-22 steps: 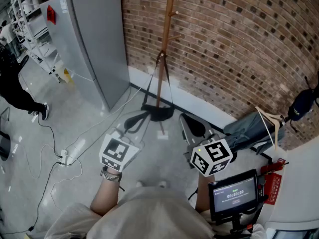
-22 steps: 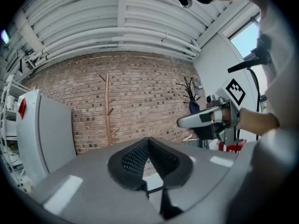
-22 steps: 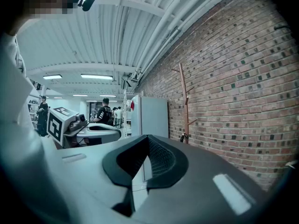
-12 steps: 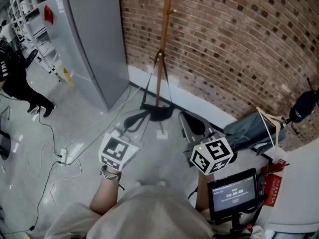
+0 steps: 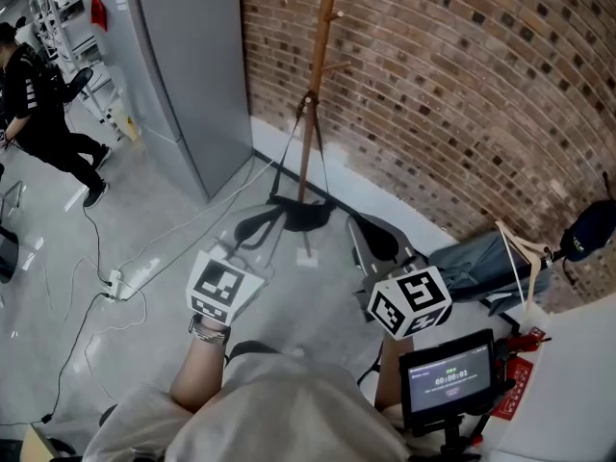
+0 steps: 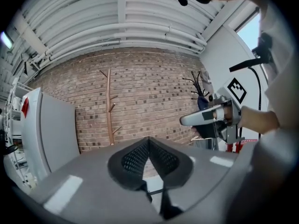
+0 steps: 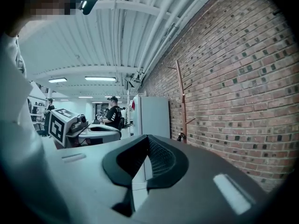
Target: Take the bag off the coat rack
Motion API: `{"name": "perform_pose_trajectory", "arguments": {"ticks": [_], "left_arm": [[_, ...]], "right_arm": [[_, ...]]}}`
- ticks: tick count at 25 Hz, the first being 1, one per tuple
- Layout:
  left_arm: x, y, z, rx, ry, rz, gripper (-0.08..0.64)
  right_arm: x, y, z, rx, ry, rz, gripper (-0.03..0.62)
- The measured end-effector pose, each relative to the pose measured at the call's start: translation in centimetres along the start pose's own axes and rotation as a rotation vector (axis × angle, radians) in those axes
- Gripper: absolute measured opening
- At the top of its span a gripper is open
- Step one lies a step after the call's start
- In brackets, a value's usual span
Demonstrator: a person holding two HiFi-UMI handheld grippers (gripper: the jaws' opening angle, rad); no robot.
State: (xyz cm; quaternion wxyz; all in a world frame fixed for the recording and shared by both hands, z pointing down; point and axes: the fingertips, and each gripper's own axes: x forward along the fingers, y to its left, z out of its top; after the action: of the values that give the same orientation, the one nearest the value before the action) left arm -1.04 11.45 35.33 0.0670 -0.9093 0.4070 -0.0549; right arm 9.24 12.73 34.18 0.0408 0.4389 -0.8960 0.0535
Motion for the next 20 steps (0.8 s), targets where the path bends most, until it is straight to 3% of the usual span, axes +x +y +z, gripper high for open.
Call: {"name": "perform_pose_trajectory", "arguments": {"ticks": [11,20], "left_arm": [[2.3,-0.4,-0.3,-0.012,0.017,0.049,0.0],[4.3,2.1,-1.5,-0.022,0.012,0.042,0.0]], "right_arm": [[-0.1,-2.8,-0.5,0.014,0.013,0.027,0.002],[2.7,-4.3,-0.7,0.012,0.013,0.012,0.003]]}}
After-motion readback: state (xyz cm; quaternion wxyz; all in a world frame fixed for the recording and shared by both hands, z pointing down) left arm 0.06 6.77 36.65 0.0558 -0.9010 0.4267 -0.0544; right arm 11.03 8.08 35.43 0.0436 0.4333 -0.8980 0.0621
